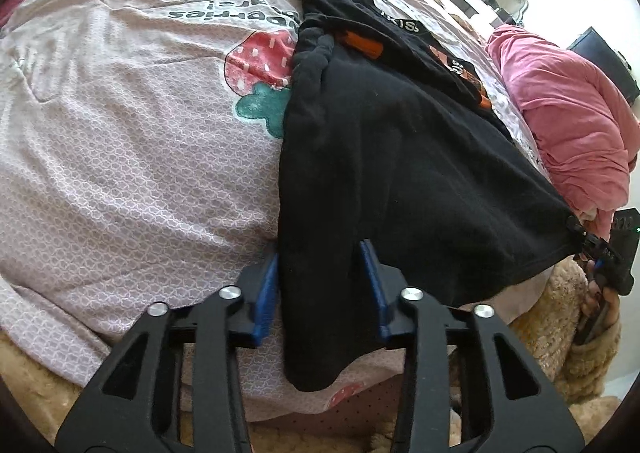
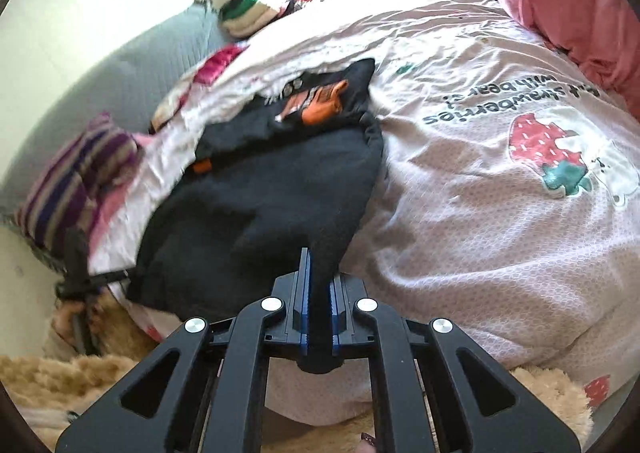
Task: Fold small clothes
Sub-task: 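Close both tools on the sweatshirt hem, then lift the hem with both tools and fold it toward the collar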
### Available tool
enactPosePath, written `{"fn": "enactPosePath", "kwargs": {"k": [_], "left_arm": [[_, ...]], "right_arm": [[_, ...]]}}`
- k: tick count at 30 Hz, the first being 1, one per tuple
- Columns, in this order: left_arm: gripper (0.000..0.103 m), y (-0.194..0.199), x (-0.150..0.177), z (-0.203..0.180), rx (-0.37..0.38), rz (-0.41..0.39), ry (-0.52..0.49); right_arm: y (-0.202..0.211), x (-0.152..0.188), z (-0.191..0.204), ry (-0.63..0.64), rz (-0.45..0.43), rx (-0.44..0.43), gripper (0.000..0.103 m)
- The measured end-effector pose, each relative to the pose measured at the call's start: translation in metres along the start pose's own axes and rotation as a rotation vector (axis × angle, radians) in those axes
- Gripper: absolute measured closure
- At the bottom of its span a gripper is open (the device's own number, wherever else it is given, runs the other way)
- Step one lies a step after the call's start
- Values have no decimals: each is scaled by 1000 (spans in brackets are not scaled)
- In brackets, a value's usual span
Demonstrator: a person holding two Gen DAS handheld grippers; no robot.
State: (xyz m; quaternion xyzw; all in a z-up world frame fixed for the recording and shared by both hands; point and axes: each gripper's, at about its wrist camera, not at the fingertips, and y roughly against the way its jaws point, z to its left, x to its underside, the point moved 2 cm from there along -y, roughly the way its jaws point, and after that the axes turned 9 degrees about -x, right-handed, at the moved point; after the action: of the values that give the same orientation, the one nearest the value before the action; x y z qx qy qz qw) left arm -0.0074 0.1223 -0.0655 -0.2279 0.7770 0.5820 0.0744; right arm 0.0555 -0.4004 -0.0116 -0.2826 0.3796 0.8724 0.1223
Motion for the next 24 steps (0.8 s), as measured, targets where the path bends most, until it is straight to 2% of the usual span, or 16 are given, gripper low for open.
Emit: {"fn": "enactPosePath", "kwargs": {"k": [1, 4, 10, 15, 24], "left_arm": [[88, 0, 0, 0, 14, 3, 5], [98, 3, -1, -2, 78, 11, 24], [99, 26, -10, -2, 185, -35, 69], [100, 50, -24, -4, 218, -110, 73], [100, 66, -54, -3, 251, -195, 91]], "right_arm": [[1, -1, -1, -7, -7, -10, 97], [-2, -3, 2, -3, -12, -7, 97], [-2, -2, 5, 1, -21, -2, 97], [1, -8, 9, 10, -57, -14, 97], [7, -28, 24, 44, -141, -31, 97]]}}
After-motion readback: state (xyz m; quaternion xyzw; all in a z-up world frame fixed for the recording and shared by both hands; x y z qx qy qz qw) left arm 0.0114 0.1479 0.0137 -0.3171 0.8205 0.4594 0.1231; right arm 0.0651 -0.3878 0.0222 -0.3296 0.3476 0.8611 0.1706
